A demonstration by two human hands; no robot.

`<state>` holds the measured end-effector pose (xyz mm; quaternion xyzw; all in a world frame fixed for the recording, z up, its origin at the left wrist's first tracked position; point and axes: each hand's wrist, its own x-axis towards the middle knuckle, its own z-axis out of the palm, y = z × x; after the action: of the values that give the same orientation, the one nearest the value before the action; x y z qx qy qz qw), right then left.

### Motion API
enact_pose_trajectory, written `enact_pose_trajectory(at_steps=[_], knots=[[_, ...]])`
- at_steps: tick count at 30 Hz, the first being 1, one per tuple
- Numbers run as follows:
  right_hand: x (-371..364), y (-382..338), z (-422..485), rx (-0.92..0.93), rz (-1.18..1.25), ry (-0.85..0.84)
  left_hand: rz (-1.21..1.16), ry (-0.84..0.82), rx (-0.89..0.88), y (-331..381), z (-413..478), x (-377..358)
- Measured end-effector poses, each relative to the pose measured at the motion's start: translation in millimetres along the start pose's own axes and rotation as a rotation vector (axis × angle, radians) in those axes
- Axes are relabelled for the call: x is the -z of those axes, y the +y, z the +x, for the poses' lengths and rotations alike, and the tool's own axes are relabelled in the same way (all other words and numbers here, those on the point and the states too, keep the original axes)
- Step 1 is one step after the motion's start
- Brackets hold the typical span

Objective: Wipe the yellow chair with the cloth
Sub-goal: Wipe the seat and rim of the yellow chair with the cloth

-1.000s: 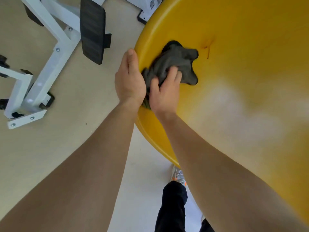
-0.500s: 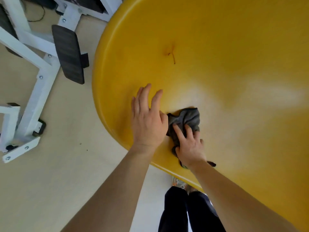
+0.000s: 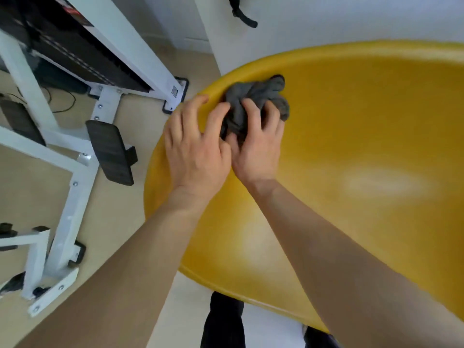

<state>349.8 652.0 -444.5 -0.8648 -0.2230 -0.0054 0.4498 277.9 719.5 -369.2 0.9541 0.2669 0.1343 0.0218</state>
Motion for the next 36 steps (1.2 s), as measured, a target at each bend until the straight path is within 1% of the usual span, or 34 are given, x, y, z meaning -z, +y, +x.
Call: enact_pose_trajectory(at_steps=[1, 3, 6, 8, 10, 11, 12, 13, 15, 16, 17, 18, 19, 20, 21, 22, 24, 25, 26, 27, 29, 31, 32, 34, 35, 36], knots=[[-15, 7, -4, 0.014, -0.081, -0.034, 0.046, -0.012, -0.017, -4, 6, -1], [-39, 40, -37, -0.02, -0.23, -0.191, 0.108, -0.078, -0.047, -14, 8, -8], [-47, 95, -119, -0.178, -0.396, -0.417, 0.144, -0.124, -0.08, -27, 4, -21], [-37, 110, -160, -0.299, -0.439, -0.489, 0.15, -0.111, -0.104, -28, 3, -26], [-33, 104, -163, -0.504, -0.418, -0.478, 0.145, -0.104, -0.112, -25, 1, -28], [-37, 94, -149, -0.622, -0.337, -0.406, 0.139, -0.097, -0.104, -24, 0, -28], [-42, 79, -126, -0.705, -0.203, -0.294, 0.128, -0.087, -0.098, -24, -1, -27], [-48, 59, -96, -0.735, -0.042, -0.168, 0.11, -0.077, -0.096, -23, 0, -26], [-54, 13, -29, -0.702, 0.257, 0.082, 0.065, -0.044, -0.089, -22, 1, -24], [-54, -8, 1, -0.662, 0.36, 0.201, 0.039, -0.012, -0.082, -21, 2, -25], [-50, -22, 21, -0.613, 0.424, 0.304, 0.017, 0.015, -0.078, -21, 4, -25], [-47, -27, 28, -0.535, 0.441, 0.35, 0.011, 0.021, -0.081, -21, 4, -26], [-47, -21, 21, -0.423, 0.396, 0.325, 0.027, 0.003, -0.092, -22, 3, -28], [-50, -6, 2, -0.328, 0.3, 0.235, 0.057, -0.026, -0.105, -22, 1, -29], [-55, 17, -25, -0.273, 0.17, 0.117, 0.081, -0.052, -0.114, -23, -1, -30], [-61, 44, -56, -0.268, 0.043, 0.007, 0.093, -0.073, -0.119, -23, -2, -31], [-61, 97, -117, -0.371, -0.15, -0.154, 0.109, -0.105, -0.125, -22, -4, -33], [-55, 115, -141, -0.446, -0.192, -0.181, 0.111, -0.123, -0.13, -20, -6, -34], [-47, 128, -157, -0.519, -0.2, -0.168, 0.098, -0.142, -0.137, -18, -8, -36], [-38, 135, -163, -0.602, -0.18, -0.127, 0.071, -0.161, -0.151, -14, -10, -39], [-21, 138, -144, -0.774, -0.107, 0.036, 0.007, -0.214, -0.227, -2, -14, -47], [-2, 138, -87, -0.926, -0.053, 0.275, -0.033, -0.295, -0.314, 14, -18, -59], [11, 139, -51, -0.967, -0.018, 0.416, -0.054, -0.337, -0.327, 23, -17, -66], [45, 138, 22, -0.971, 0.02, 0.691, -0.112, -0.41, -0.309, 41, -10, -79], [60, 136, 50, -0.926, 0.009, 0.812, -0.144, -0.43, -0.297, 50, -4, -85], [71, 132, 67, -0.835, -0.007, 0.879, -0.174, -0.43, -0.289, 58, 2, -91]])
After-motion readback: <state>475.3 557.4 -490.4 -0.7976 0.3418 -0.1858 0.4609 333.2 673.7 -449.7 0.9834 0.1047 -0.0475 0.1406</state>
